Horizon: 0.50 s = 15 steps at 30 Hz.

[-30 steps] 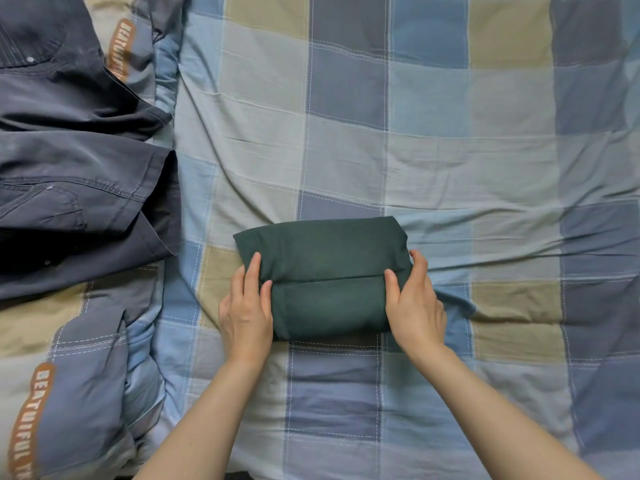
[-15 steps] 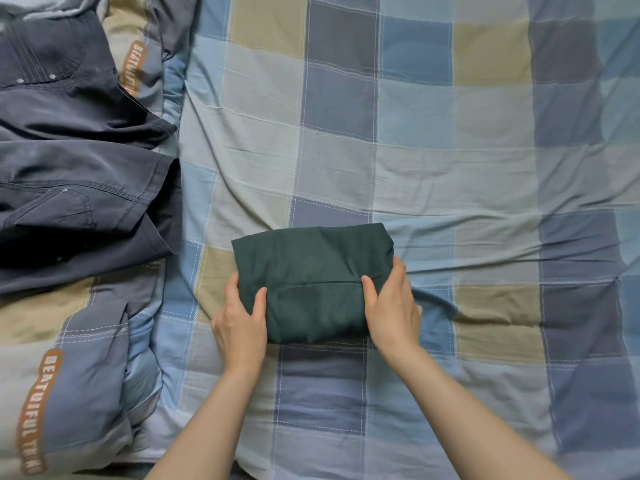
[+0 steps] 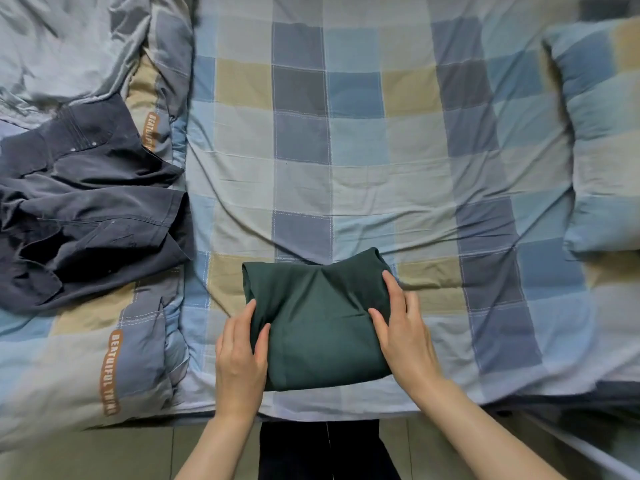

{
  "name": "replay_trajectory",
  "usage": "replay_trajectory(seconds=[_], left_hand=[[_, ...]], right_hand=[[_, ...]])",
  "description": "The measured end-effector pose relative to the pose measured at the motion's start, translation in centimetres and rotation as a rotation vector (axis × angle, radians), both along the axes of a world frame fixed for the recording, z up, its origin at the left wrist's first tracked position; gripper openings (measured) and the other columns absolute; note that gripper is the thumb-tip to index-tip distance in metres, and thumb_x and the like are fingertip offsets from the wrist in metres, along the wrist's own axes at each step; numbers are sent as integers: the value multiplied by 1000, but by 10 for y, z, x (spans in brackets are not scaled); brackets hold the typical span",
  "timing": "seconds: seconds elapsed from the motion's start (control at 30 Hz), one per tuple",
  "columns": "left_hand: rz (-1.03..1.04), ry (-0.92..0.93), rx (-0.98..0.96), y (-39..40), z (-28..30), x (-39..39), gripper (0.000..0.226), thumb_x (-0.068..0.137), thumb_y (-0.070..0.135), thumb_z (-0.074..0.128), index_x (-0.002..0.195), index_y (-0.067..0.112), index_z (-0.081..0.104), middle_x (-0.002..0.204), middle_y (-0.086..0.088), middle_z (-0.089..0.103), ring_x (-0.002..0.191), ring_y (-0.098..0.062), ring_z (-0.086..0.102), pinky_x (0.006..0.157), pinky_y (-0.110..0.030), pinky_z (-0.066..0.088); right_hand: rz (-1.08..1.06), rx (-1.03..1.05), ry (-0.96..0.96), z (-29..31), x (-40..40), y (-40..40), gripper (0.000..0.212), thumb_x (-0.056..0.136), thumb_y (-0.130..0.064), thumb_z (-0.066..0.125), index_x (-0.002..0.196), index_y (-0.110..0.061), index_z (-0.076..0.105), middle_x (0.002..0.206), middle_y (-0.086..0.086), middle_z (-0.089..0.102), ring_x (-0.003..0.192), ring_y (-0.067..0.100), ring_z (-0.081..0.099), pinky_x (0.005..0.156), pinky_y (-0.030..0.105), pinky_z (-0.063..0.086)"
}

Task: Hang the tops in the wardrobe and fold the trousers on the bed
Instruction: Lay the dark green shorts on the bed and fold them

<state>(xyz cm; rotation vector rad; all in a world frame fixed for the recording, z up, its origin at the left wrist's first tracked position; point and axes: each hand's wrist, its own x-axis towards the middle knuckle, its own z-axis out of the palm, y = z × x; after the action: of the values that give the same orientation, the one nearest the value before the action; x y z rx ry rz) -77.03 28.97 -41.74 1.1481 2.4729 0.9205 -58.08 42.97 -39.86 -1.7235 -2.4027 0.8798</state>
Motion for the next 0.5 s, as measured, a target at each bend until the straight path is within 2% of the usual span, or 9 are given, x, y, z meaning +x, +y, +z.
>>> replay_trajectory(seconds=[0.07,0.17,0.3,0.43,0.5], left_hand=[[-72,-21,33,-6,38,10,50,85,-1,71,131,6,52,110,-8,60,104,-19,55,94,-32,44],[-165,-43,102,-12,90,18,41,93,19,57,132,10,49,112,-7,60,106,-18,56,99,-27,43],[-300,-69,176,-9,149,18,45,93,21,53,136,6,50,113,-2,55,105,-15,56,105,-16,38],[-469,-27,239,-5,192,10,44,94,20,55,137,14,48,108,-6,59,94,-23,62,91,-37,52],[-563,10,271,-4,211,7,43,94,19,55,136,15,49,108,-9,61,92,-23,63,87,-38,54]], right_hand=[[-13,-3,29,44,20,-12,61,94,-36,48,147,-35,18,103,6,44,65,30,55,55,41,50],[-22,53,32,103,41,-26,61,93,-36,46,148,-35,18,97,5,43,60,25,50,52,36,47],[-90,140,11,172,56,-47,59,94,-35,43,147,-41,20,96,2,38,52,18,43,49,31,46],[-239,198,6,228,63,-91,56,93,-33,46,145,-43,26,104,4,38,54,22,46,52,32,48],[-351,217,-2,247,63,-117,57,92,-31,51,143,-44,27,108,7,39,56,27,51,53,34,49]])
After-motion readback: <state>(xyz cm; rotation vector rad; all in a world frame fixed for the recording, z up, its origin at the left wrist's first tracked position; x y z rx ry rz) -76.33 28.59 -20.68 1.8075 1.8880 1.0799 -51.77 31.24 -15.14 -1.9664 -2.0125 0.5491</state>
